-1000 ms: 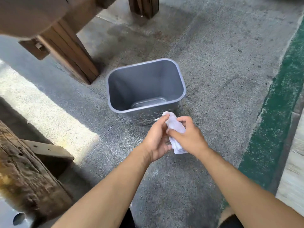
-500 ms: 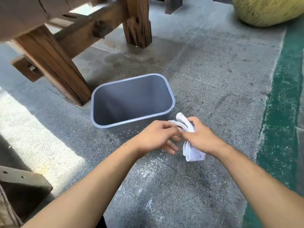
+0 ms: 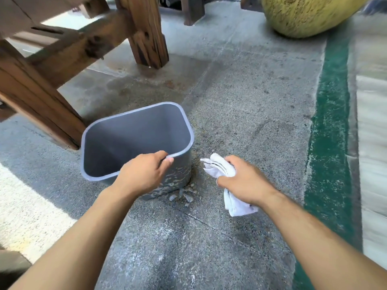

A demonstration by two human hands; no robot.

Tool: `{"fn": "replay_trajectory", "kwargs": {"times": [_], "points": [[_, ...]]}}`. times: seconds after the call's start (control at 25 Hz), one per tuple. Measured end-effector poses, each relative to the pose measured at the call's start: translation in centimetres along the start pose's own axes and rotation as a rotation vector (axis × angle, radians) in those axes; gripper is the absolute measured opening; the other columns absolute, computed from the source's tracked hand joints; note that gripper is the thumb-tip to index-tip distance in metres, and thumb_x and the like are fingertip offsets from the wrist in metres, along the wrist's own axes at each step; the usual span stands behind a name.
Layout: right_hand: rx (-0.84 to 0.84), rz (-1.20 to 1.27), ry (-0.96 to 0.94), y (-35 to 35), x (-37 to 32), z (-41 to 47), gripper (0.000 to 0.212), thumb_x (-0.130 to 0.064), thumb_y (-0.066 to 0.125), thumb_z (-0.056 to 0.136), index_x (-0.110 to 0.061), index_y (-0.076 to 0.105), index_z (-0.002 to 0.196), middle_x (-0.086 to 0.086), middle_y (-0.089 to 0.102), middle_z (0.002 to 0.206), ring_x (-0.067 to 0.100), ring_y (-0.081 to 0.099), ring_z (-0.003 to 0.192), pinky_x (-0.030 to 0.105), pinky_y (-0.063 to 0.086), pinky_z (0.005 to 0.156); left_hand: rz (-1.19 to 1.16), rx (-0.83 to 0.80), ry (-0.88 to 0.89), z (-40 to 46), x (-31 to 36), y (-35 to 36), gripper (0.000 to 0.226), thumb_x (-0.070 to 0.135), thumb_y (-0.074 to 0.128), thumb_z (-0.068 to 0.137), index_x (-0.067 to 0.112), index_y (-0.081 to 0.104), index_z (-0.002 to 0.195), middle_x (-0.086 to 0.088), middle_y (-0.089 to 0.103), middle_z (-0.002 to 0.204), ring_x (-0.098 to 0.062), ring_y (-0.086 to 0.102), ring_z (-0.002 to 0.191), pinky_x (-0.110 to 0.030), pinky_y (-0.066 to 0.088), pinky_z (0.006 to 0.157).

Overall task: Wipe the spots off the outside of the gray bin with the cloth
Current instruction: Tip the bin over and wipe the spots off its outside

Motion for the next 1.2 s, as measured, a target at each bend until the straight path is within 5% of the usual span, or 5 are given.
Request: {"fn": "replay_trajectory", "kwargs": {"times": [0.44,0.6,0.8,1.0,1.2], "points": [[-0.010,0.048,-0.119,0.0,-0.9,-0.8,0.015,-0.045,0.067,0.091,-0.031,0.064,0.090,-0.001,0.069,0.078,0.015,0.061,0.061,0.030,0.044,0.053,-0.148,0.194,-0.136,-2.0,0.4,-3.7,0.050,0.051,0.038,0.104,0.015,0.044,0.072,-0.006,0.061,0.069,-0.037,0.059,0.074,-0.040,0.040,0.062],[-0.002,0.063,-0.227,0.6,-2.0,-1.6,0.031,-0.048,0.067,0.090,-0.043,0.060,0.120,-0.008,0.058,0.104,0.012,0.064,0.075,0.030,0.055,0.060,-0.419,0.220,-0.235,-3.5,-1.7,-5.6,0.049,0.040,0.045,0.106,0.013,0.038,0.065,0.000,0.045,0.058,-0.023,0.044,0.059,-0.037,0.030,0.056],[-0.041,-0.006,-0.354,2.0,-4.5,-2.4,0.056,-0.075,0.058,0.076,-0.057,0.053,0.129,-0.022,0.042,0.105,0.002,0.053,0.096,0.032,0.051,0.081,-0.961,0.125,-0.382,-5.1,-4.3,-3.2,0.043,0.038,0.051,0.104,0.002,0.074,0.097,-0.007,0.080,0.093,-0.029,0.074,0.086,-0.046,0.056,0.089],[0.232,0.142,-0.602,2.8,-8.4,-4.0,0.016,-0.034,0.075,0.087,-0.038,0.078,0.103,-0.014,0.056,0.101,0.001,0.058,0.097,0.012,0.042,0.080,-1.125,0.036,-0.409,-5.5,-3.4,-2.7,0.036,0.027,0.051,0.106,0.007,0.075,0.088,-0.009,0.080,0.081,-0.027,0.073,0.072,-0.031,0.056,0.068],[0.141,0.436,-0.702,6.2,-10.9,-4.3,0.020,-0.029,0.067,0.090,-0.018,0.080,0.100,0.000,0.060,0.104,0.009,0.060,0.101,0.016,0.045,0.089,-1.320,-0.064,-0.502,-5.4,-3.0,-3.1,0.042,0.037,0.047,0.105,0.003,0.073,0.110,-0.021,0.078,0.099,-0.029,0.071,0.082,-0.040,0.056,0.088]]}}
Point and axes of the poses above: each hand's wrist, its own z-axis towards the middle knuckle, its own y-axis out of the palm, x = y × z, the point moved 4 cm from there along z, towards the middle knuckle
